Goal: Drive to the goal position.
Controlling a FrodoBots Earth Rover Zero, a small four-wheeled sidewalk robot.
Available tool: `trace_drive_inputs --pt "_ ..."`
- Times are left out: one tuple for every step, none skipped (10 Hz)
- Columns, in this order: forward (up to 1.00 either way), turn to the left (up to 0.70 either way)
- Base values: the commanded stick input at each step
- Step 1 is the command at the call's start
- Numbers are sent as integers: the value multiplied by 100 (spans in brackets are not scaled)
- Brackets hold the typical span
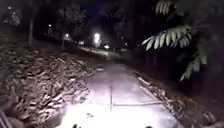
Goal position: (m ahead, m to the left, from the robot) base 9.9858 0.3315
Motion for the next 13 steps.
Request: trace_drive_inputs --pt "30 0" --pt "30 0" --pt "30 0" --pt "30 0" --pt "30 0" --pt "30 0" --pt "30 11" --pt "30 75" --pt "30 66" --pt "30 34" --pt "30 7" --pt "30 0" --pt "30 0"
